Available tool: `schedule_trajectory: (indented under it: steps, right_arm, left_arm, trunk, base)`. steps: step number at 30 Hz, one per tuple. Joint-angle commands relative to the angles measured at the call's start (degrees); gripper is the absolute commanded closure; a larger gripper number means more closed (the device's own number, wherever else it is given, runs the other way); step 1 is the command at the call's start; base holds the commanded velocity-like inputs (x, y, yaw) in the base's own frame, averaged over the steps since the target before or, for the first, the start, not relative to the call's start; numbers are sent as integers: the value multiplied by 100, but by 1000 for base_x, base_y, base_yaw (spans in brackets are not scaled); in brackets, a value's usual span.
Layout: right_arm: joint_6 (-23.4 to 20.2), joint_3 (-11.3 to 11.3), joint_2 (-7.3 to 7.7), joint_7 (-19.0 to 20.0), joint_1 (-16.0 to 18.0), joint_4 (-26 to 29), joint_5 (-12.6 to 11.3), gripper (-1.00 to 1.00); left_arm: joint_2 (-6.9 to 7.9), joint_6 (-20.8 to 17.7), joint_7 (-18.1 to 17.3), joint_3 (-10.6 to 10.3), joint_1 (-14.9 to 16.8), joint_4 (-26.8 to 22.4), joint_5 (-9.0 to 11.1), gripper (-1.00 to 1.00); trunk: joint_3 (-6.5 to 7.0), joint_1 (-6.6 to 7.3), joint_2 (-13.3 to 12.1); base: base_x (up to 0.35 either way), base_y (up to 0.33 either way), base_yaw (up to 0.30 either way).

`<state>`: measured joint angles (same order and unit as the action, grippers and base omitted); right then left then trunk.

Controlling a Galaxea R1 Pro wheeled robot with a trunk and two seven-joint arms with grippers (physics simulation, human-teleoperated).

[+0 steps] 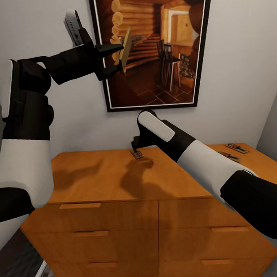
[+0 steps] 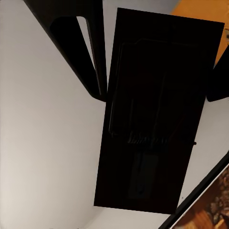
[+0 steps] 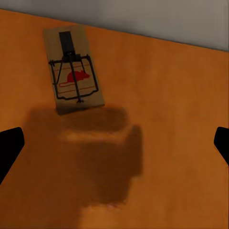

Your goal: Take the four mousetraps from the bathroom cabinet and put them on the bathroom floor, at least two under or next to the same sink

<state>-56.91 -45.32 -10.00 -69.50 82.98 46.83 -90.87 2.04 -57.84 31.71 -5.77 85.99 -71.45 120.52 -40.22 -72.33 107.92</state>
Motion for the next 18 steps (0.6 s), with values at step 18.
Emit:
schedule_trajectory:
  steps: [18]
  right_arm:
    - [-48, -21, 0, 230, 8, 43, -70, -100]
  left_arm:
    - [-3, 36, 60, -12, 5, 3, 40, 100]
  trunk:
    - [-7, -2, 3]
  base:
    - [31, 0, 0]
